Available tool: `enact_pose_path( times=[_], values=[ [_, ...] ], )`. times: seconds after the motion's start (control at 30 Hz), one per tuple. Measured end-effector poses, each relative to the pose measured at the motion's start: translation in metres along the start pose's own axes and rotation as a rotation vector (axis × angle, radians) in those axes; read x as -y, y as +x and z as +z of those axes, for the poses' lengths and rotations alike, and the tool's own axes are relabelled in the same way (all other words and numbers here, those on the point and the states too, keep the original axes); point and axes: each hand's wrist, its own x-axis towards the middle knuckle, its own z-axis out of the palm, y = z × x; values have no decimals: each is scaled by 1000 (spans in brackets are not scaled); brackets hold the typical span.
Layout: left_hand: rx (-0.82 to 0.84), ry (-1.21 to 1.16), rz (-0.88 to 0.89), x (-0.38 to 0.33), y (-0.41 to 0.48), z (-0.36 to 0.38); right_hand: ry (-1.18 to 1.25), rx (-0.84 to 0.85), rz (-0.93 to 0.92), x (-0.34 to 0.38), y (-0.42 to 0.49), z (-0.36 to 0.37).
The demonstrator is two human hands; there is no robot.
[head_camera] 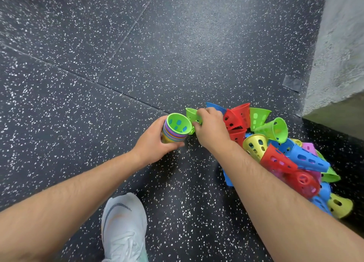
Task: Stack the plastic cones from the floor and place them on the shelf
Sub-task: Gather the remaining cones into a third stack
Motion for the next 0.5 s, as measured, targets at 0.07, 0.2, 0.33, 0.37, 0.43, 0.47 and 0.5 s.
enact_pose_path(
  times=[0.07, 0.2, 0.33, 0.37, 0.43, 0.47, 0.5],
  values=[
    [2, 12, 9, 1, -1, 0, 180, -9, 41, -4, -12, -2],
    [7, 27, 18, 2, -3, 2, 370, -116, 103, -7, -46, -20],
    [17, 54, 8, 5, -3, 2, 450, -298, 120, -9, -67, -37],
    [20, 60, 11, 6, -2, 3, 456, -332, 98, -8, -68, -38],
    [26, 71, 22, 5, -2, 4, 472, -353, 44, -5, -69, -39],
    [30, 76, 28, 4, -2, 5, 475, -349, 12, -2, -68, -39],
    [32, 80, 35, 3, -2, 5, 473, -336, -22, 0, -67, -37]
  ],
)
